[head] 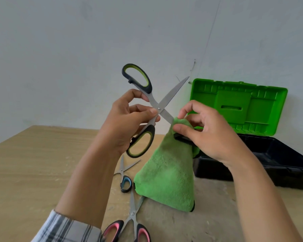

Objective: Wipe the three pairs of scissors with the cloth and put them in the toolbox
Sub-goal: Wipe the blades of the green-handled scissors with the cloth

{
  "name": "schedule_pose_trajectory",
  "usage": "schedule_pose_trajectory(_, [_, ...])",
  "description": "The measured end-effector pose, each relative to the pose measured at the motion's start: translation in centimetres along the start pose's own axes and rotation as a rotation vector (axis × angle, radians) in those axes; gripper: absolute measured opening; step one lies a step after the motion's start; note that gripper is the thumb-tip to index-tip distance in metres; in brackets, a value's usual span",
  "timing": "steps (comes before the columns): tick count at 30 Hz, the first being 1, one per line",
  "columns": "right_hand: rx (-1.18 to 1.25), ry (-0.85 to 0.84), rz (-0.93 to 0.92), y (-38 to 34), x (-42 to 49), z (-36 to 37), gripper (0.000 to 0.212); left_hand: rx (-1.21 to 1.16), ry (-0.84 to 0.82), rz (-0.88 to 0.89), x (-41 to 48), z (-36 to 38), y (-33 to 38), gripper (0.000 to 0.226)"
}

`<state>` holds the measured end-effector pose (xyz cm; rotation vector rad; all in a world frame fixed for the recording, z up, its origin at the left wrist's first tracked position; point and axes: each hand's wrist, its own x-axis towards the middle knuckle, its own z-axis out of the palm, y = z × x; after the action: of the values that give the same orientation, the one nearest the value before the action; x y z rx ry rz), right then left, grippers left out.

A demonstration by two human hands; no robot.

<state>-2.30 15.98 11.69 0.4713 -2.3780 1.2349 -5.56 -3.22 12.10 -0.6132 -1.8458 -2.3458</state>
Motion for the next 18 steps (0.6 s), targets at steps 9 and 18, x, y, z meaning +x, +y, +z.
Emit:
schedule_pose_trajectory(9, [-0.245,-0.157,0.043,1.6,-1.1,-3.5,0.021,0.302,0.105,-0.047,0.3,-2.3,-0.3,0.056])
schedule_pose_trajectory(18, [-0.313,-0.258,0.029,1.3,-0.9,-3.0,0.020,1.150,-0.219,0.084,-0.1,-0.9,-0.4,0.041])
